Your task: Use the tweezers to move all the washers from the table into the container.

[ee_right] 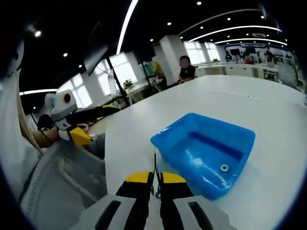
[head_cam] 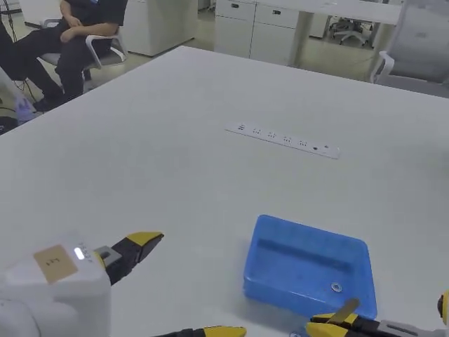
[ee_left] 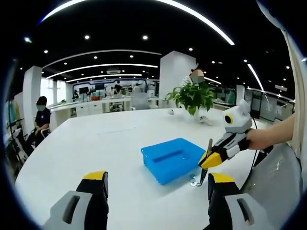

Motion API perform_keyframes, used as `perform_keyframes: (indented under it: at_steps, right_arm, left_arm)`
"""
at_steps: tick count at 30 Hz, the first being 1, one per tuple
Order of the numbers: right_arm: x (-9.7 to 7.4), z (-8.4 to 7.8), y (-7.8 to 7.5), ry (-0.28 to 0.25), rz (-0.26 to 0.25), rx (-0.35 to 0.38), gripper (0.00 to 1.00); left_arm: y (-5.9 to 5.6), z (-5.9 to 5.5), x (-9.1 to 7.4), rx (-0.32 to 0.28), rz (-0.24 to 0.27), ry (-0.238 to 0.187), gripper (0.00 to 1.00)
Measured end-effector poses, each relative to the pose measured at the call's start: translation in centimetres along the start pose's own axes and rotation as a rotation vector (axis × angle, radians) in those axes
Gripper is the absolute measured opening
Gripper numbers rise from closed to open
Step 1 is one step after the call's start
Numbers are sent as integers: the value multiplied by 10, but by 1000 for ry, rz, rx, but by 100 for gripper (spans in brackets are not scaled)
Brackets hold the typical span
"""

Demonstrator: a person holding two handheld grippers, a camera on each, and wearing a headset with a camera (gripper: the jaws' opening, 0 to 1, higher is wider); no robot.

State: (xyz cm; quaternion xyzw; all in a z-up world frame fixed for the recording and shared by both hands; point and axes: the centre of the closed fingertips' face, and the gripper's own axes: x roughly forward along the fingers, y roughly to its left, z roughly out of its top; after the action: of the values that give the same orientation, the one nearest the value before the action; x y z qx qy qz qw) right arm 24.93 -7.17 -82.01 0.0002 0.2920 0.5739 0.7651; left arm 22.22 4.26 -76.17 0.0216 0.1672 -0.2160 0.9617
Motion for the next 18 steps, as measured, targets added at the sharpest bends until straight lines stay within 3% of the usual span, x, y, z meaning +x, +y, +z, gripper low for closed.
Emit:
perform_keyframes:
  at_steps: [6, 18]
  right_arm:
    - [1, 1, 1, 1, 0, -22, 3]
    - [5, -9, 18, 89, 18, -268, 4]
  left_arm:
    - [0, 0, 0, 2, -1, 0, 87]
    - [-1, -1, 0, 7, -5, 7, 87]
